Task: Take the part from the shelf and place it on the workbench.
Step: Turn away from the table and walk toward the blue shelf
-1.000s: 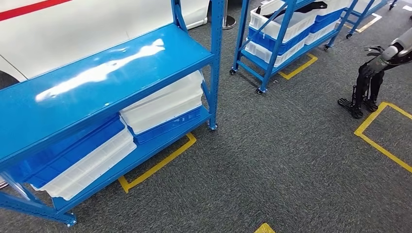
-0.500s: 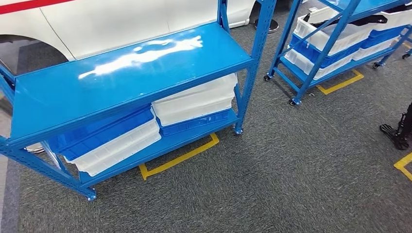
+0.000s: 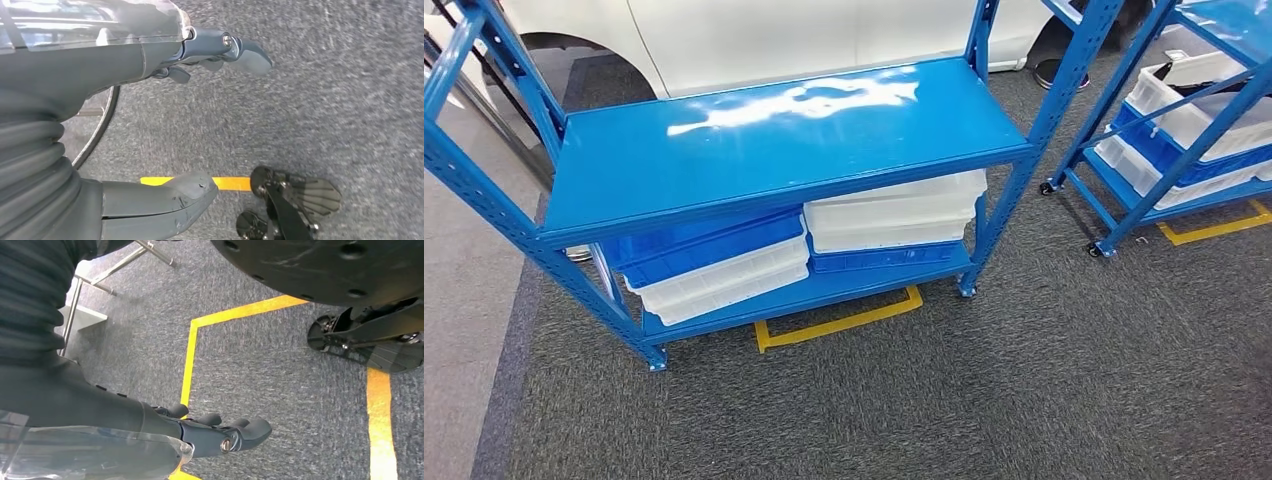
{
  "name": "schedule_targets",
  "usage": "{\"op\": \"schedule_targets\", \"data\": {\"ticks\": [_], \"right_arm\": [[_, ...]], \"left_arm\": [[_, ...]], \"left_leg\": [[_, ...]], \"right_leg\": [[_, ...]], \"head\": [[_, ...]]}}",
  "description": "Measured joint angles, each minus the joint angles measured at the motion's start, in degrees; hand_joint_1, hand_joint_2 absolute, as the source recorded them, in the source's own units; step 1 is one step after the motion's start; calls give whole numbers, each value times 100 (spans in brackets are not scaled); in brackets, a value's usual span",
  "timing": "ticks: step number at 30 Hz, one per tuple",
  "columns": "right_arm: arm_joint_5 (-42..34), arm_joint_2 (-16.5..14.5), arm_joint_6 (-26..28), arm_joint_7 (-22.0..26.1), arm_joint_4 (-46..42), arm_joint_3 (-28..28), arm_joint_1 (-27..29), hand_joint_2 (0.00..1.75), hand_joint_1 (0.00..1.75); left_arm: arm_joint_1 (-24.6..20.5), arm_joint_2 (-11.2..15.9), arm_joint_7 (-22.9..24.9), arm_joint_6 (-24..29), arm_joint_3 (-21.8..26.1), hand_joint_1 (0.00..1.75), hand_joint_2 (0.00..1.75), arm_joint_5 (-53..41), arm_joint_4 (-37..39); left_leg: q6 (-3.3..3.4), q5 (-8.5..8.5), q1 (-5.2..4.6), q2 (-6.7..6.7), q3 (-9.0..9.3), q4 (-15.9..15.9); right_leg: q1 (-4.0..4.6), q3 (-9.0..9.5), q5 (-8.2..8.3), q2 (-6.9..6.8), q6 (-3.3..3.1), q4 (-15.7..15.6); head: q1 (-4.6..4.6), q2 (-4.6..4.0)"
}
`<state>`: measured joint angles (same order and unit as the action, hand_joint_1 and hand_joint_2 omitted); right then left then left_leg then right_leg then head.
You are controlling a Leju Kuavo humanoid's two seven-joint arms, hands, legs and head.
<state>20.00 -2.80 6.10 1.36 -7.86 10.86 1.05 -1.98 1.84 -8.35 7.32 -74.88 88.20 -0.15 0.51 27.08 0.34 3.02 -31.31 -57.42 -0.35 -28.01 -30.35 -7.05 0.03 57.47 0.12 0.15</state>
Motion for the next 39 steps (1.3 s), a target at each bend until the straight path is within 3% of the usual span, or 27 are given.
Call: {"op": "schedule_targets", "data": {"ticks": [2,4,6,7,8,11,13,15,17,23,29,39], "right_arm": [[-1,10,2,-5,-12,0,-9,175,0],[-1,23,5,-9,-15,1,7,87,0],[-15,31,35,-9,-16,5,24,0,0],[-31,33,63,-9,-16,9,29,0,0],[-55,33,95,-9,-16,17,31,0,0],[-118,37,134,-11,-15,47,47,0,0],[-154,42,130,-16,-14,68,63,87,0],[-207,40,133,-40,-14,97,62,175,0],[-274,37,138,-99,-17,140,59,175,0],[-448,36,100,-178,-88,165,53,175,0],[-622,38,19,-186,-200,135,96,175,0],[-937,43,-113,-186,-456,-89,202,175,0]], "left_arm": [[7,0,6,9,0,0,175,5,0],[-9,0,1,11,0,0,175,7,0],[-26,0,-10,13,-1,0,175,10,0],[-28,0,-14,16,-1,0,175,14,0],[-23,0,-15,22,-2,0,175,17,0],[-11,-8,-15,42,-2,0,175,21,0],[-13,-13,-9,60,-2,0,175,23,1],[-7,-11,15,82,-3,0,175,32,1],[0,-19,61,102,13,0,175,6,-1],[87,-39,156,87,511,0,175,-628,-81],[186,-68,231,-3,1206,0,175,-1559,-279],[359,-96,365,-170,2575,0,175,-3263,-685]], "left_leg": [[73,-34,23,-117,16,41],[125,-60,31,-235,15,55],[150,-66,23,-355,1,47],[155,-65,20,-408,4,43],[156,-59,18,-461,15,37],[114,-23,7,-587,35,-6],[72,10,-14,-625,-2,-45],[86,31,-20,-628,-24,-56],[99,30,-10,-623,-18,-44],[37,10,3,-626,21,3],[-4,17,9,-626,22,7],[-16,27,-4,-624,20,-3]], "right_leg": [[-26,-54,-149,228,59,178],[-45,-350,-498,578,89,789],[-48,-736,-755,691,96,1505],[-47,-840,-736,696,96,1661],[-48,-837,-585,697,90,1581],[-43,-443,80,771,29,507],[-36,-336,192,832,-8,156],[-31,-340,188,840,-13,130],[-18,-337,186,841,-27,128],[-2,-322,174,837,-74,133],[3,-321,168,837,-85,140],[-6,-318,166,838,-83,139]], "head": [[2,0],[3,0],[3,0],[3,0],[3,0],[3,0],[2,0],[2,0],[2,0],[1,0],[1,0],[1,0]]}}
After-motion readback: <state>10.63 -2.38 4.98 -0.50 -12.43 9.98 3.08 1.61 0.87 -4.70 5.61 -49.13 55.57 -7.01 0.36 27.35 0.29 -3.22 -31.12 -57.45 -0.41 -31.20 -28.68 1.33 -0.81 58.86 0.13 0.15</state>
